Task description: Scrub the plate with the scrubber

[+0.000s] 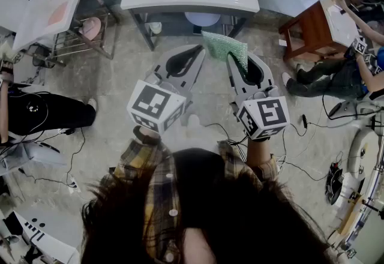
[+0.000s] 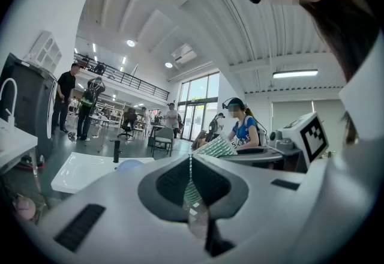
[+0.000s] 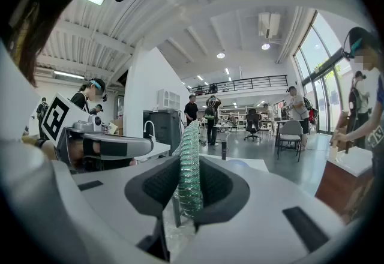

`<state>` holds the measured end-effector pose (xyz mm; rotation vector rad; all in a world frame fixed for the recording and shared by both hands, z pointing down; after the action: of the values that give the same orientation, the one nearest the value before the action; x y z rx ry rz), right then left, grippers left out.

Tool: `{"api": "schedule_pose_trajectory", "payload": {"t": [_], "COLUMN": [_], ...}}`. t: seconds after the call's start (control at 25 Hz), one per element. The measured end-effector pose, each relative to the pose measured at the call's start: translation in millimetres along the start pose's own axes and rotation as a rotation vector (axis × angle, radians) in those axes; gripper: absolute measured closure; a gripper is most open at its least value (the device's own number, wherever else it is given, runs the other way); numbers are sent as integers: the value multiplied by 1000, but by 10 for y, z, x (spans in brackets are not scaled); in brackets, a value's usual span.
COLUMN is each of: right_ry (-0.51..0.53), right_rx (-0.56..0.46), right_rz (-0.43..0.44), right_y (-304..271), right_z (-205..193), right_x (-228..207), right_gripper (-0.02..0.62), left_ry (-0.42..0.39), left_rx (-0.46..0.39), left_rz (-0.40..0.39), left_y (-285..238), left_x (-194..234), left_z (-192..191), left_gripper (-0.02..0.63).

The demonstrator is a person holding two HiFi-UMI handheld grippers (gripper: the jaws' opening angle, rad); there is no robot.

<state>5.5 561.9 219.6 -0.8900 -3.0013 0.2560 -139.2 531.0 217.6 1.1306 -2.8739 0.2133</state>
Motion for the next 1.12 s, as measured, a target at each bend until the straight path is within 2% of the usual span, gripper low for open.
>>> {"api": "schedule_pose_trajectory", "payload": {"t": [0.36, 0.84, 1.12], "right_ry": [-2, -15, -51], "right_rx": [-12, -12, -9], "right_rz": [8, 40, 44], "right_y": [-6, 255, 164], "right_z": [-3, -117, -200], "right_x": [-28, -367, -656], "right_gripper": [496, 495, 495], "left_ry": [-5, 14, 8], "left_rx": [-5, -29, -6], "left_rz": [11, 52, 89], "left_y": [-95, -382, -575], "left_x": [-34, -328, -186], "left_z": [-15, 8, -17], "left_gripper": [584, 584, 584]}}
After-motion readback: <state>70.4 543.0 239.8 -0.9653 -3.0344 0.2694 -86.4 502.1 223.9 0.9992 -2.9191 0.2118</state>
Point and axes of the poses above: the fingertips, and each gripper's own axes: y backward along the fingers, x to its left, z out of its top, the point moved 6 cm from there along y, backward along the fingers, and after that the axes turned 11 degrees about z, right-handed, at the moved point
